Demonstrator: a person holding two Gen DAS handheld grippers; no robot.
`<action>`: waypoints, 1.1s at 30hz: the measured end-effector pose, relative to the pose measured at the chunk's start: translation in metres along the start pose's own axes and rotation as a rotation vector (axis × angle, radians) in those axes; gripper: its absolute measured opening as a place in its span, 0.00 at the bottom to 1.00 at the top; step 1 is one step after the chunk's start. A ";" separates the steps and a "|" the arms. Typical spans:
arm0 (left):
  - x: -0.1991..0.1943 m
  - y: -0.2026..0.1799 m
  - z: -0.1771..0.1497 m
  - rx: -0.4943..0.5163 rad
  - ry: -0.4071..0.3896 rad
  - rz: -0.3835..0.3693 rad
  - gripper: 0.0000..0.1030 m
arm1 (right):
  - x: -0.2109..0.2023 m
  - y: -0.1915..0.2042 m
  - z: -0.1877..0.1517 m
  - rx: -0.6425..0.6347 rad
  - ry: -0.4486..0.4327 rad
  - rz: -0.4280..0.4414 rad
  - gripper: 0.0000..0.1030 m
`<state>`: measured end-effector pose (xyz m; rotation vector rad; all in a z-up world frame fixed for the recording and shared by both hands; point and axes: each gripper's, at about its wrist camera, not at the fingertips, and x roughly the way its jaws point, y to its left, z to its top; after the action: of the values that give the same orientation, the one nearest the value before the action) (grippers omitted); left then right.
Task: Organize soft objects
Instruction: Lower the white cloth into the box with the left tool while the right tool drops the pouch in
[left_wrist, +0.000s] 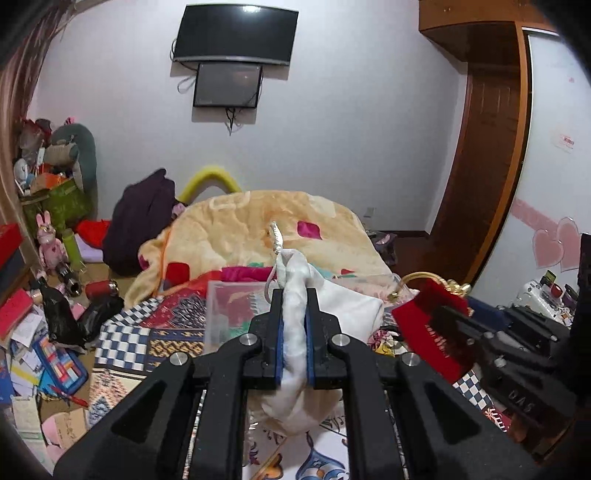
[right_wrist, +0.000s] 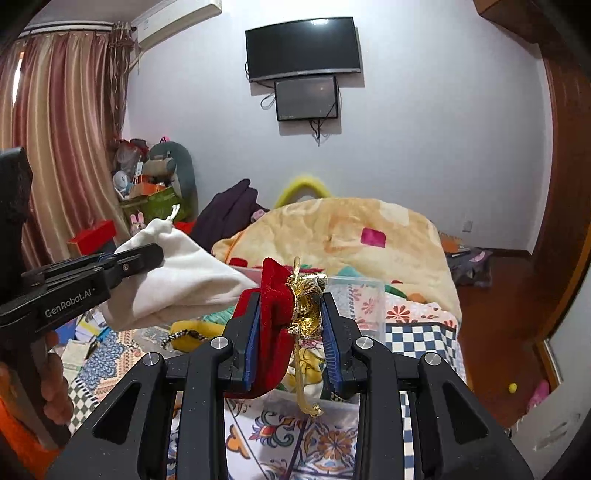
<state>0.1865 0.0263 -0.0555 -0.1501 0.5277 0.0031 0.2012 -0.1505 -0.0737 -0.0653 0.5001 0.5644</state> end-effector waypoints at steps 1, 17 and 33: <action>0.006 -0.001 -0.002 -0.002 0.012 -0.002 0.08 | 0.005 0.001 -0.002 -0.001 0.012 -0.002 0.26; 0.063 -0.008 -0.030 0.039 0.176 0.005 0.13 | 0.044 -0.005 -0.020 0.008 0.162 -0.001 0.29; 0.001 0.003 -0.018 0.063 0.082 -0.007 0.66 | -0.004 -0.002 -0.003 -0.030 0.077 -0.036 0.56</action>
<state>0.1788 0.0265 -0.0716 -0.0903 0.6086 -0.0264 0.1979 -0.1547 -0.0749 -0.1248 0.5643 0.5354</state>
